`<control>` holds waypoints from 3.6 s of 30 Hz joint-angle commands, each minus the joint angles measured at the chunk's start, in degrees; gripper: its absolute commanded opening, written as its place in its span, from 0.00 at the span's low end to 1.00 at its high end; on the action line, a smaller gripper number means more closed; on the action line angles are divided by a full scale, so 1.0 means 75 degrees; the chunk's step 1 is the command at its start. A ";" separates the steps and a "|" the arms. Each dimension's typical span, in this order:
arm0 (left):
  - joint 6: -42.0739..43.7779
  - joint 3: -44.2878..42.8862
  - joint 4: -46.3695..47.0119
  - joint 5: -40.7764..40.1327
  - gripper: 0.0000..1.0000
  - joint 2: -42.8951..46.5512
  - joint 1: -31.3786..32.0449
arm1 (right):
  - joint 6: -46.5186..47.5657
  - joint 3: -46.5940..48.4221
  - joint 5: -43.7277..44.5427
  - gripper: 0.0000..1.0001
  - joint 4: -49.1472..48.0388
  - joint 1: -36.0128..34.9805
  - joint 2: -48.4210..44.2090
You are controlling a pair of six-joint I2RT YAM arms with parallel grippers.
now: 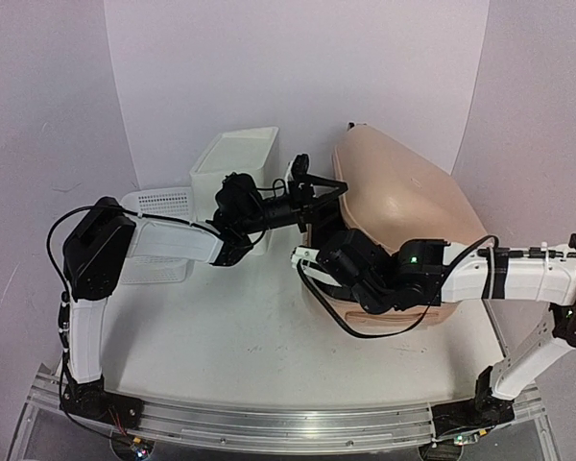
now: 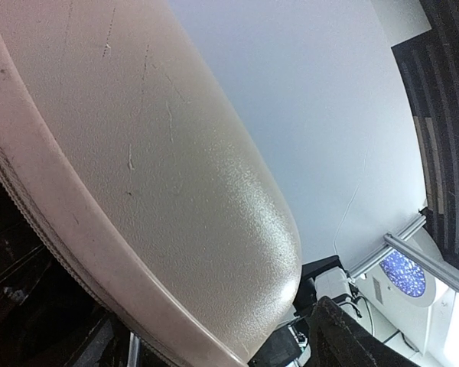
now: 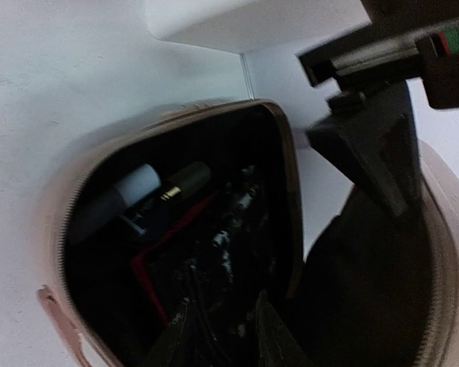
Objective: Open, take out, and arrange the luggage
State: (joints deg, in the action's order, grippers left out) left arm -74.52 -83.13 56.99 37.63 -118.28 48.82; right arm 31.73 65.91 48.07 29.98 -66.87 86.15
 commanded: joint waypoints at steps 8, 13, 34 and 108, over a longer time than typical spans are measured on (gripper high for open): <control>0.2330 0.0987 -0.1740 0.0159 0.87 0.2100 -0.0457 | -0.0333 -0.0468 0.1883 0.29 -0.0752 0.1491 -0.0861; 0.5311 0.1579 -0.6655 -0.1652 0.93 0.3360 -0.0488 | -0.0580 -0.0647 0.1617 0.30 -0.0451 0.1954 -0.1461; 0.6813 -0.1978 -0.9478 -0.4404 0.69 -0.0684 0.0626 | -0.1499 -0.1183 0.1365 0.32 -0.0135 0.3256 -0.2178; 0.9487 -0.3868 -1.1433 -0.6774 0.52 -0.2293 0.1202 | -0.2908 0.2281 -0.1781 0.98 0.2372 0.7648 -0.2224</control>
State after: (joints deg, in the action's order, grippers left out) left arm -12.49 -118.17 -21.52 -11.60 -136.59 61.30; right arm 12.56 80.29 29.56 47.81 -11.53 73.30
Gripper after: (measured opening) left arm 0.510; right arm 0.983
